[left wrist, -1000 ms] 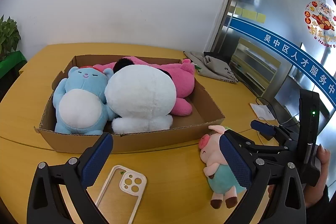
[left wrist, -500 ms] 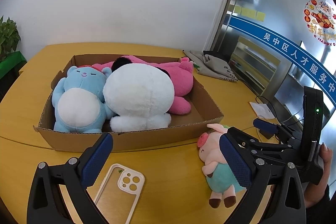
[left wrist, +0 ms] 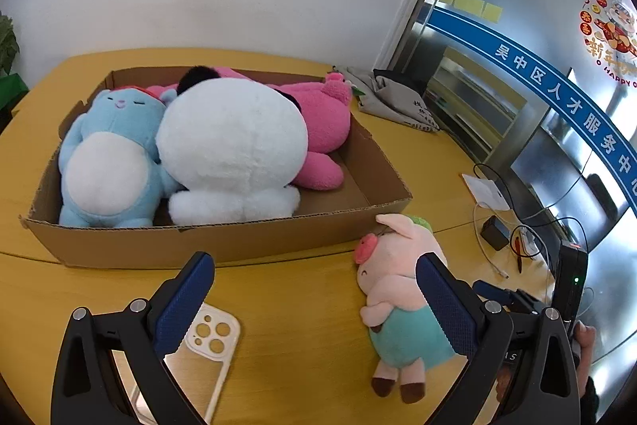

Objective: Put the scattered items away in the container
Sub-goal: 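Grasp the pig plush with the right gripper and lift it, then lower the pig plush into the box beside the panda and release, then move the right tool to the clear phone case and grasp its rim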

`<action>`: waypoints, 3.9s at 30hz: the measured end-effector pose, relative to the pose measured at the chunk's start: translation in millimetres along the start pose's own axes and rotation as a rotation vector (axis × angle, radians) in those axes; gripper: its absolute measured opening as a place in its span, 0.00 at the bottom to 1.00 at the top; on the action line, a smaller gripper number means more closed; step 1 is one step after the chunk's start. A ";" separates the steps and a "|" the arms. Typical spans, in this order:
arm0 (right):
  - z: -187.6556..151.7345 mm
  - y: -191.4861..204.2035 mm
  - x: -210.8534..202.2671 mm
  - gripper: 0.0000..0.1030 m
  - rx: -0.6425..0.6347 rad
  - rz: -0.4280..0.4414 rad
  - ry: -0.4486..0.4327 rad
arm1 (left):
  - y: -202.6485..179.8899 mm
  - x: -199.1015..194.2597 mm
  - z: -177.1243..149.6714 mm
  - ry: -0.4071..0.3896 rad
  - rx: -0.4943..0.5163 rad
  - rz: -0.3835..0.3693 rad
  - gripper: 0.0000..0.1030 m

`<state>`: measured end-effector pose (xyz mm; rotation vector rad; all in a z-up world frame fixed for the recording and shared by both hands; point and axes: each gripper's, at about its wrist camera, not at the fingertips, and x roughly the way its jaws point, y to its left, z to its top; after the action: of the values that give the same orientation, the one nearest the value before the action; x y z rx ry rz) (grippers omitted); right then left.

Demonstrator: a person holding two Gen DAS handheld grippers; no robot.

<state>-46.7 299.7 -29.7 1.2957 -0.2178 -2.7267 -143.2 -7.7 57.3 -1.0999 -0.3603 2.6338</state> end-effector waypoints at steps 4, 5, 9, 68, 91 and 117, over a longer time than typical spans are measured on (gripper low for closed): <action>-3.3 12.7 7.1 0.89 -0.042 0.134 0.039 | -7.7 21.1 -3.0 0.061 0.004 -0.047 1.00; -6.3 20.5 8.4 0.89 -0.070 0.168 0.051 | -8.8 26.8 -3.8 0.077 0.004 -0.059 1.00; -28.1 52.5 23.0 0.89 -0.149 0.293 0.140 | -15.0 55.5 -8.2 0.157 0.008 -0.106 1.00; 107.0 40.2 81.1 0.31 -0.238 0.219 -0.014 | -46.4 223.2 169.3 0.251 0.277 0.022 0.75; 83.4 40.1 14.1 0.76 -0.140 0.110 -0.144 | -62.6 156.9 157.8 0.072 0.315 0.102 0.69; 19.8 100.1 -80.9 0.77 -0.197 -0.082 -0.216 | 41.8 -84.7 -43.9 -0.116 0.016 0.216 1.00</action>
<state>-7.0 216.2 62.0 0.9814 0.0859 -2.8685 -60.3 -69.5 69.2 -1.0366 -0.2560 2.8926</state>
